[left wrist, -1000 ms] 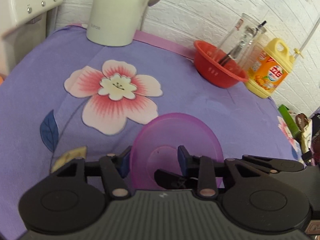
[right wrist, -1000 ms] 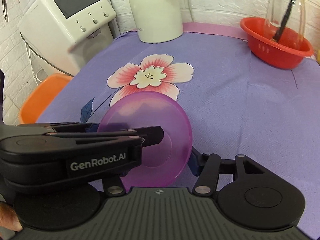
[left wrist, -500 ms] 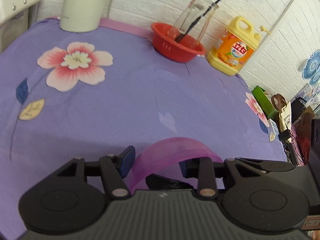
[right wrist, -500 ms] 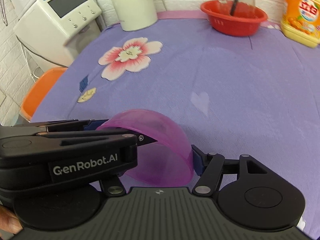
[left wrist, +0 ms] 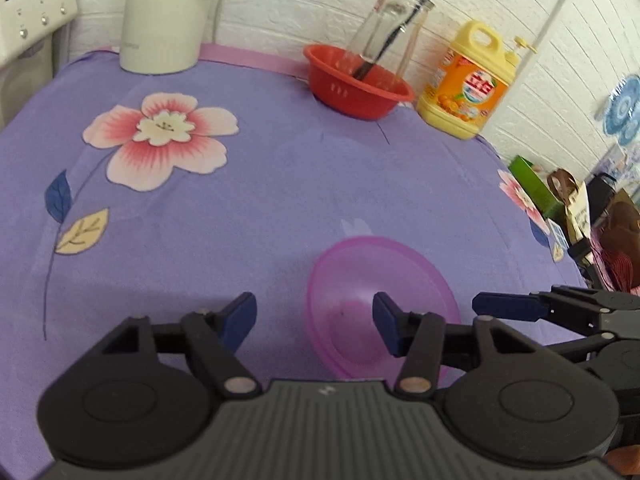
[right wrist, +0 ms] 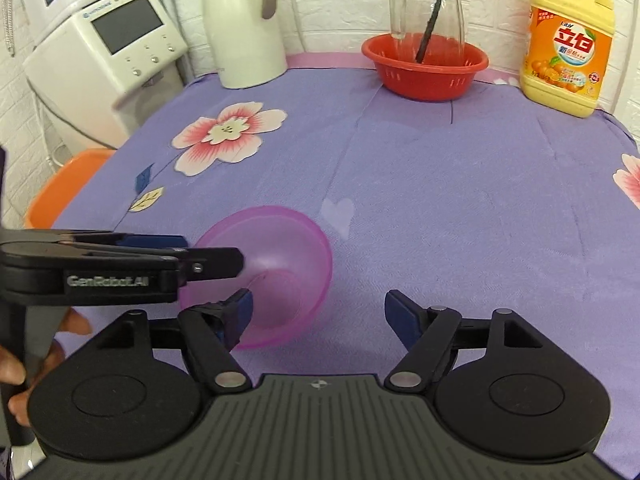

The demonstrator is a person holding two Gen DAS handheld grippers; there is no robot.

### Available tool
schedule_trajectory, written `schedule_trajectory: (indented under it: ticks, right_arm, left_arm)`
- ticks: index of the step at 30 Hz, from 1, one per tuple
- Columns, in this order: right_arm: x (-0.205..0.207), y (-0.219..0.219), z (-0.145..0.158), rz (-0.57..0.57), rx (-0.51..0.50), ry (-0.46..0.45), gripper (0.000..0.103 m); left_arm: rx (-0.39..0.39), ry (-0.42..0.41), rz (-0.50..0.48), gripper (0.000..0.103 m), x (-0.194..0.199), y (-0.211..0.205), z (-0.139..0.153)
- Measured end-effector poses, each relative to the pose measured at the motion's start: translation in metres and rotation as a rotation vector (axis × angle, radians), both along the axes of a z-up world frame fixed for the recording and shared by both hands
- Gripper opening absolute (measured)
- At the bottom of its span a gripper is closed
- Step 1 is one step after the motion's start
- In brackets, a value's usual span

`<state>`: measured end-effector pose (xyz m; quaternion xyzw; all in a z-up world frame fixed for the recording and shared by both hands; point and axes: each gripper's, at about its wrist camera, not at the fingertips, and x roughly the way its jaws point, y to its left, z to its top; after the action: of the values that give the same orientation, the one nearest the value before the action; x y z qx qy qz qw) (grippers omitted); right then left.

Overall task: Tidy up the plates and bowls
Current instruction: 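Lift the pink bowl with the left tool and carry it to the stack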

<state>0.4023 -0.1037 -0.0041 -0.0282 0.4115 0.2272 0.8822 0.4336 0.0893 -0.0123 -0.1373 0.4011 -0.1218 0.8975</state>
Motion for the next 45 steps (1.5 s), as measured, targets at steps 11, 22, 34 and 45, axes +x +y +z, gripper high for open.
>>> schedule_trajectory:
  ticks: [11,22,34,45]
  right_arm:
    - [0.013,0.015,-0.022,0.013,-0.01,0.036,0.103]
    - [-0.008,0.022,0.006,0.037,0.001,-0.002,0.1]
    - [-0.095,-0.042,0.039,-0.052,-0.021,-0.023,0.103]
    - [-0.177,-0.101,0.023,-0.163,-0.03,0.022,0.103]
  left_arm:
    - [0.007,0.016,0.001,0.041,0.014,-0.011,-0.013]
    - [-0.091,0.026,-0.013,0.034,0.002,-0.025,0.007]
    - [-0.139,-0.021,-0.135,0.034,-0.094,-0.096,0.049]
    - [-0.125,0.027,-0.25,0.033,-0.173,-0.172,0.033]
